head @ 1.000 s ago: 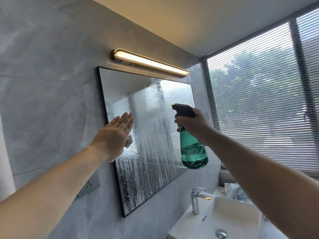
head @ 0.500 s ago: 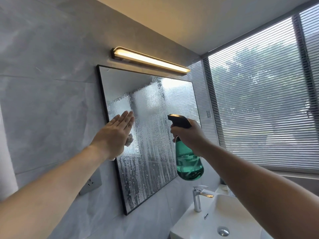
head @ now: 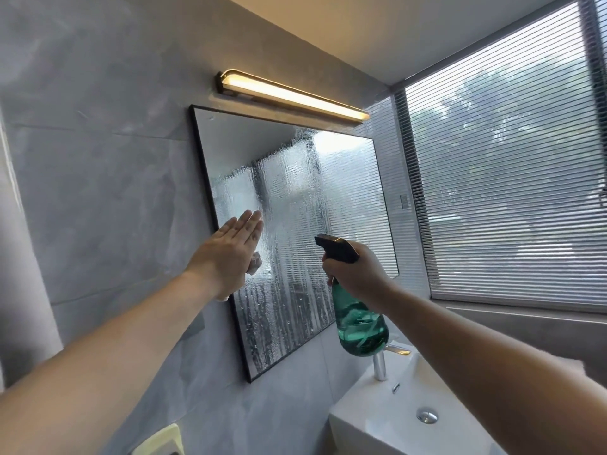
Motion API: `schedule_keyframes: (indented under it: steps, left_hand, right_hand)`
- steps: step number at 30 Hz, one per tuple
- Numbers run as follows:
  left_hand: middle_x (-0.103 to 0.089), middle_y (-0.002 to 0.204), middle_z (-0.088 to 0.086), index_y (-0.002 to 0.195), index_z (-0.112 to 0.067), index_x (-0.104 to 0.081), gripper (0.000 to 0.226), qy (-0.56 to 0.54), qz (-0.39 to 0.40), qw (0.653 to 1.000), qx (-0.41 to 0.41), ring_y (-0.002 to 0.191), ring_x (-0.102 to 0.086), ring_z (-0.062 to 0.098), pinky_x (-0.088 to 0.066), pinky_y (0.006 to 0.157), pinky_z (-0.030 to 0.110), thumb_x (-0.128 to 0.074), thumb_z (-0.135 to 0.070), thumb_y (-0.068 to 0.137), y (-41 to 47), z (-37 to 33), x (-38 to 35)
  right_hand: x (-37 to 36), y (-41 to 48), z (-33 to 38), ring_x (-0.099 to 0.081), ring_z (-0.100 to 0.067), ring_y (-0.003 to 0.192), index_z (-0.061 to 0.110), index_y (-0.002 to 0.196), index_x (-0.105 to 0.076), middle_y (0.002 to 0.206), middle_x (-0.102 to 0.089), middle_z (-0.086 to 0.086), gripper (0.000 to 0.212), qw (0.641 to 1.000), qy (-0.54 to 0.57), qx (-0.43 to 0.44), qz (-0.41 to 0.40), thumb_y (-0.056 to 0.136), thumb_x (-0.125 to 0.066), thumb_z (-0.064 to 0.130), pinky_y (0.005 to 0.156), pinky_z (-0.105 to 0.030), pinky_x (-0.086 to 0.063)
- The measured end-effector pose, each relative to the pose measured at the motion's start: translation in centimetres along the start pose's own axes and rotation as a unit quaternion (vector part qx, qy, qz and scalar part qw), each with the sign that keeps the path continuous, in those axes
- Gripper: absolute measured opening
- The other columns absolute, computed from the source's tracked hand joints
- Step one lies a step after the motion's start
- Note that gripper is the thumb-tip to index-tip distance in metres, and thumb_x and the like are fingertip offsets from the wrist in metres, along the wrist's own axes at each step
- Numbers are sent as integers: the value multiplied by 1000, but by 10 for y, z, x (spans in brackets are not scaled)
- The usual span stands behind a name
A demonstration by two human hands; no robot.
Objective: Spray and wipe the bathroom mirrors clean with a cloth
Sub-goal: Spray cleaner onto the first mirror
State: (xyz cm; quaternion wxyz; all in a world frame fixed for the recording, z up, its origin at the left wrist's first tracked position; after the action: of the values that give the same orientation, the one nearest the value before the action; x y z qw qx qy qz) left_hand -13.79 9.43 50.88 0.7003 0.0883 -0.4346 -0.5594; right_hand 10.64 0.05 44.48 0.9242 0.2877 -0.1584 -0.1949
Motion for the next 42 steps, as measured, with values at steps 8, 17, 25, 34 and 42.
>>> schedule_keyframes:
  steps: [8, 17, 25, 34, 42]
  left_hand:
    - [16, 168, 11, 161, -5, 5, 68, -16, 54, 998, 16, 157, 14, 23, 10, 127, 35, -28, -32, 108, -4, -10, 1]
    - [16, 169, 12, 161, -4, 5, 70, -26, 86, 996, 18, 157, 15, 23, 13, 125, 33, -25, -35, 106, -9, -20, 6]
    - [17, 169, 12, 161, -5, 7, 70, -18, 105, 994, 13, 157, 15, 23, 8, 128, 36, -22, -36, 105, -15, -20, 12]
    - [20, 167, 10, 160, -5, 8, 71, -20, 94, 995, 3, 156, 18, 21, 13, 125, 33, -18, -36, 102, -15, -19, 18]
    - [16, 168, 9, 161, -7, 6, 83, -15, 74, 997, -14, 154, 19, 19, 14, 123, 33, 11, -41, 85, -15, -18, 10]
  right_hand:
    - [-16, -35, -29, -68, -24, 71, 22, 89, -75, 85, -76, -13, 15, 999, 14, -26, 34, 75, -71, 24, 76, -53, -61]
    - [-46, -82, -94, -68, -24, 74, 21, 84, -64, 75, -70, -1, 20, 981, -148, -68, 109, 72, -61, 36, 71, -42, -58]
    - [-35, -80, -123, -64, -24, 68, 16, 69, -55, 65, -64, -1, 13, 975, -171, -134, 50, 76, -59, 26, 61, -35, -48]
    - [4, -40, -120, -54, -25, 68, 18, 67, -52, 70, -60, -1, 17, 970, -177, -164, -40, 83, -58, 25, 61, -33, -39]
    - [30, -24, -133, -64, -26, 76, 19, 84, -61, 81, -68, -1, 19, 946, -242, -197, -84, 86, -53, 36, 65, -32, -44]
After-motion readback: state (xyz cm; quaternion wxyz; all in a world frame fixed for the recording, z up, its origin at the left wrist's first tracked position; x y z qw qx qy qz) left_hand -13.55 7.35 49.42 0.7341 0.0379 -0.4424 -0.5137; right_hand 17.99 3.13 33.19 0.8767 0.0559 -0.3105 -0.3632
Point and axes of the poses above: each hand's wrist, its own y-axis towards the middle knuckle, its own x-axis out of the back of the hand, z = x × y, the point moved 2 cm from there along y, towards the middle knuckle
